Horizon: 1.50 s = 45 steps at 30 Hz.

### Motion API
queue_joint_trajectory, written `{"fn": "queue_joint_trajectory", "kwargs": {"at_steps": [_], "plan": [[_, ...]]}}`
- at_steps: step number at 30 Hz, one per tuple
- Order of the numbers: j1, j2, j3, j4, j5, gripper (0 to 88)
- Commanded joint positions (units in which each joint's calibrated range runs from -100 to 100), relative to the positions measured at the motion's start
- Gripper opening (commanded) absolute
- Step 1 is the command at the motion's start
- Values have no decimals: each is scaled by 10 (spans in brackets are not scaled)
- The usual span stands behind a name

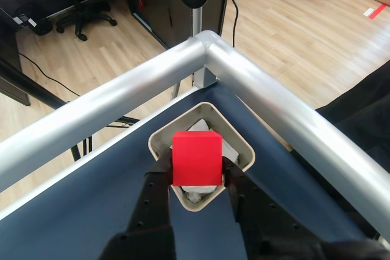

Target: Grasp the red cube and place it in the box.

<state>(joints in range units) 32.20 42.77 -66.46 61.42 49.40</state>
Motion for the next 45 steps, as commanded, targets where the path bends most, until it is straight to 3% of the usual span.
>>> {"fn": "queue_joint_trajectory", "kwargs": {"at_steps": [1, 33, 39, 45], "plan": [[7, -1, -40, -7, 6, 0], [5, 11, -48, -13, 7, 4], [4, 6, -48, -31, -9, 249], [5, 2, -48, -44, -22, 372]]}}
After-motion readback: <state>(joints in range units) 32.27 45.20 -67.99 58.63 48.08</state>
